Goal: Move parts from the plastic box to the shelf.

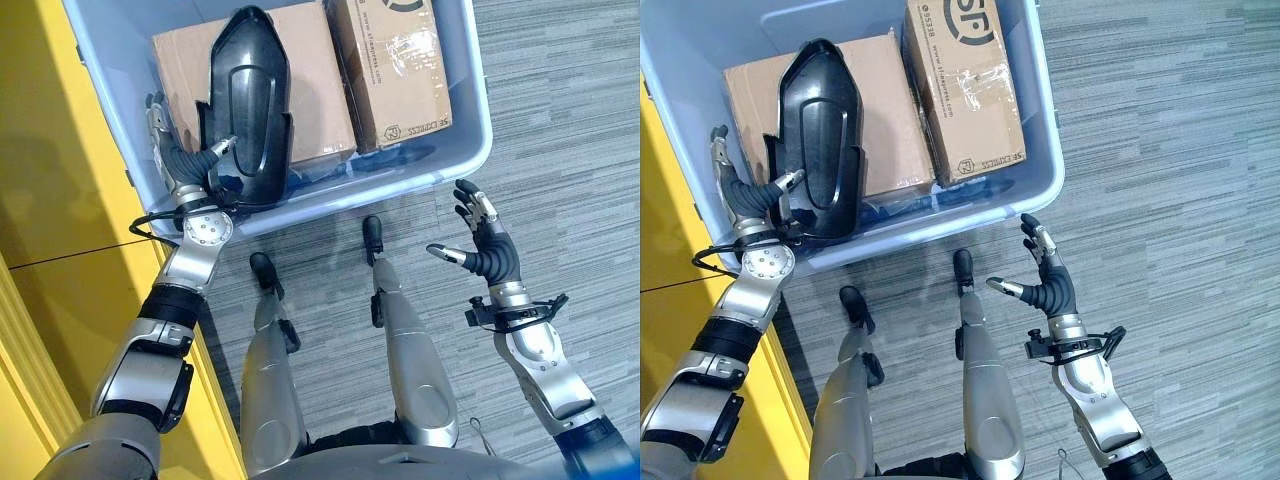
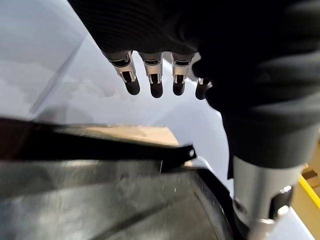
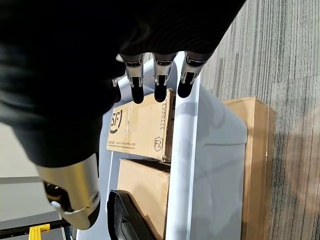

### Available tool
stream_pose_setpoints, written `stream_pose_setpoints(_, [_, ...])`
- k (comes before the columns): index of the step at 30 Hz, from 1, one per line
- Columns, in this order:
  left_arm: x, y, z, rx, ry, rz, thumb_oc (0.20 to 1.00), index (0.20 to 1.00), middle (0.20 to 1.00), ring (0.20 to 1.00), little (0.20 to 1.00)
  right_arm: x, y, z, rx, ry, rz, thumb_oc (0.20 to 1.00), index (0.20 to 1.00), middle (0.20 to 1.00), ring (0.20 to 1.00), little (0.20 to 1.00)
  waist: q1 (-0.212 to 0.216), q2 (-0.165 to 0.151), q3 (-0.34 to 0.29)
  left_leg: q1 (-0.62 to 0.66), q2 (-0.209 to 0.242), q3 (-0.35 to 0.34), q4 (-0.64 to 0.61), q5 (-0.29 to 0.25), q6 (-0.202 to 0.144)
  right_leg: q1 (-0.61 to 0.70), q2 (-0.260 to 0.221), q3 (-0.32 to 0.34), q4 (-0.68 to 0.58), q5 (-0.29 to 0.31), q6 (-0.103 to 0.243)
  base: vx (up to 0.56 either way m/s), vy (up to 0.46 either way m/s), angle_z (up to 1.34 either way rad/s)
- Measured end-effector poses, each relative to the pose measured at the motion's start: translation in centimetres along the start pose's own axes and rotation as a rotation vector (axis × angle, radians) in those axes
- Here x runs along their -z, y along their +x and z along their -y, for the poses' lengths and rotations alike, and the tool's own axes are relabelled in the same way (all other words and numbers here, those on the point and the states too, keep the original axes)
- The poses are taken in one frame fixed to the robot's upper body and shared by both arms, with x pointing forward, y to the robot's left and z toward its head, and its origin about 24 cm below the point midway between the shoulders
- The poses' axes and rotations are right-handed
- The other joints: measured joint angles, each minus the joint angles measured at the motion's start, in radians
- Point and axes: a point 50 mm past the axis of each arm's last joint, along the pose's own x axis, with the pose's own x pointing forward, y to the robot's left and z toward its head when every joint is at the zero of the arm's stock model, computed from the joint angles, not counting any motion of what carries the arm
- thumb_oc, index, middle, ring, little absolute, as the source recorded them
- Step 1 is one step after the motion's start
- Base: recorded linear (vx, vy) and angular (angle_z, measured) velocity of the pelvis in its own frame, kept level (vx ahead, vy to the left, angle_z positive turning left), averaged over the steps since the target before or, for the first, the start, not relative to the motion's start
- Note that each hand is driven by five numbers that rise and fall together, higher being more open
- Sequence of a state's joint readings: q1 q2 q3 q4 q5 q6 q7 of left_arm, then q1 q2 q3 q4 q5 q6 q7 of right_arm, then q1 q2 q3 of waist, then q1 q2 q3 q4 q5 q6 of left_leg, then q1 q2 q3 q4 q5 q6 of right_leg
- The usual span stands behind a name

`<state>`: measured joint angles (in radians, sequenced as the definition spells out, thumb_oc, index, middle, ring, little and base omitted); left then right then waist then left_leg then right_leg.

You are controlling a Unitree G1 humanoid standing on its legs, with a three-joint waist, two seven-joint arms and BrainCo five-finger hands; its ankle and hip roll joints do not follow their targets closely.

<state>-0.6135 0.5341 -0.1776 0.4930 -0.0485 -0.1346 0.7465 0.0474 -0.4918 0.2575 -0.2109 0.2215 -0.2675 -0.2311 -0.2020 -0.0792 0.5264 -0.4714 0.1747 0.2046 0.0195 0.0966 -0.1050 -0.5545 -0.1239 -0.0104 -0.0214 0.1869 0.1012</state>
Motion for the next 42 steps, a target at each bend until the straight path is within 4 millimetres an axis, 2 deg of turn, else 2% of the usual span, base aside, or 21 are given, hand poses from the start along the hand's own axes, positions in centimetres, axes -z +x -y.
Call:
stream_pose_setpoints(1, [-0.3,0.3,0.9,0.032,0.019,0.007,1.000,1.000,1.000,1.000,1.000,-0.1,0.0,0.0,-0.002,0.001,0.003,1.000,1.000,1.000,1.000,1.000,-0.005,0.000,0.000,-0.007,0.000,0.002,0.000,0.000,0.000,-0.009,0.000,0.001,0.000,0.000,0.000,0.00,0.004,-0.04])
stream_pose_setpoints(3, [-0.7,1.0,1.2,0.039,0.033,0.015,1.000,1.000,1.000,1.000,1.000,-0.1,0.0,-0.1,-0.004,0.003,0.004,1.000,1.000,1.000,1.000,1.000,-0.013,-0.001,0.000,-0.024,0.001,0.003,0.001,0.000,0.000,-0.028,0.002,0.002,0.003,0.001,-0.001,0.00,-0.001,-0.02])
stream_pose_setpoints(4, [-0.3,1.7,1.6,0.047,0.083,-0.015,1.000,1.000,1.000,1.000,1.000,-0.2,-0.2,-0.3,-0.011,0.009,0.005,1.000,1.000,1.000,1.000,1.000,-0.017,-0.005,0.003,-0.037,0.001,0.003,0.003,0.001,-0.001,-0.041,0.002,0.003,0.004,0.002,-0.002,0.00,-0.011,-0.06])
stream_pose_setpoints(5, [-0.3,2.4,1.3,0.026,0.102,-0.019,1.000,1.000,1.000,1.000,1.000,-0.1,-0.3,-0.6,-0.021,0.015,0.000,1.000,1.000,1.000,1.000,1.000,-0.021,-0.014,0.007,-0.037,0.003,0.006,0.003,0.001,-0.001,-0.044,0.004,0.007,0.005,0.003,-0.003,0.00,-0.013,-0.06])
stream_pose_setpoints(8, [-0.7,3.2,1.9,-0.034,0.052,-0.067,1.000,1.000,1.000,1.000,1.000,-0.8,-0.3,-1.0,-0.038,0.024,0.027,1.000,1.000,1.000,1.000,1.000,-0.023,-0.015,0.006,-0.054,0.003,0.002,0.007,0.003,-0.003,-0.055,0.004,0.006,0.005,0.005,-0.004,0.01,-0.010,0.01])
stream_pose_setpoints(9, [-1.3,3.5,1.8,-0.049,0.016,-0.062,1.000,1.000,1.000,1.000,1.000,-0.9,-0.3,-1.0,-0.051,0.018,0.033,1.000,1.000,1.000,1.000,1.000,-0.023,-0.016,0.006,-0.067,0.004,0.001,0.017,0.003,-0.003,-0.065,0.004,0.006,0.005,0.005,-0.004,0.00,0.000,0.00])
stream_pose_setpoints(17, [-2.0,5.0,0.4,-0.147,-0.182,-0.140,1.000,1.000,1.000,1.000,1.000,-0.9,-0.4,-0.8,-0.033,0.014,0.026,1.000,1.000,1.000,1.000,1.000,-0.025,-0.017,0.006,-0.111,0.012,-0.002,0.037,0.004,-0.005,-0.101,0.010,0.008,0.006,0.012,-0.005,0.00,0.000,0.00])
stream_pose_setpoints(19, [-2.1,5.1,0.3,-0.152,-0.208,-0.150,0.912,0.912,0.912,0.912,0.912,-0.8,-0.5,-0.7,-0.024,0.017,0.021,1.000,1.000,1.000,1.000,1.000,-0.024,-0.016,0.005,-0.125,0.013,-0.005,0.046,0.004,-0.005,-0.109,0.010,0.007,0.007,0.013,-0.005,0.00,-0.002,0.02])
stream_pose_setpoints(20, [-2.3,5.3,0.2,-0.155,-0.218,-0.141,0.529,0.529,0.529,0.529,0.529,-0.8,-0.6,-0.7,-0.023,0.017,0.019,1.000,1.000,1.000,1.000,1.000,-0.023,-0.017,0.005,-0.136,0.013,-0.006,0.054,0.003,-0.005,-0.118,0.010,0.007,0.011,0.013,-0.005,0.00,-0.002,0.03])
stream_pose_setpoints(21, [-2.6,5.4,0.2,-0.157,-0.227,-0.131,0.200,0.200,0.200,0.200,0.200,-0.8,-0.6,-0.7,-0.023,0.018,0.017,1.000,1.000,1.000,1.000,1.000,-0.022,-0.017,0.005,-0.143,0.012,-0.008,0.055,0.003,-0.005,-0.127,0.009,0.007,0.016,0.013,-0.005,0.00,0.000,0.00])
stream_pose_setpoints(34, [-2.7,6.7,-1.2,-0.142,-0.158,-0.115,0.200,0.200,0.200,0.200,0.200,-0.7,-0.7,-0.6,-0.021,0.023,0.008,1.000,1.000,1.000,1.000,1.000,-0.015,-0.018,0.004,-0.140,0.009,-0.008,0.057,0.004,-0.004,-0.133,0.006,0.008,0.037,0.017,-0.009,0.00,0.000,0.00])
stream_pose_setpoints(42, [-2.1,6.4,-0.5,-0.067,-0.028,-0.117,0.200,0.200,0.200,0.200,0.200,-0.7,-0.7,-0.7,-0.045,0.030,0.008,1.000,1.000,1.000,1.000,1.000,-0.014,-0.017,0.003,-0.124,0.007,-0.011,0.069,0.004,-0.003,-0.117,0.004,0.009,0.051,0.017,-0.009,0.00,0.000,0.00])
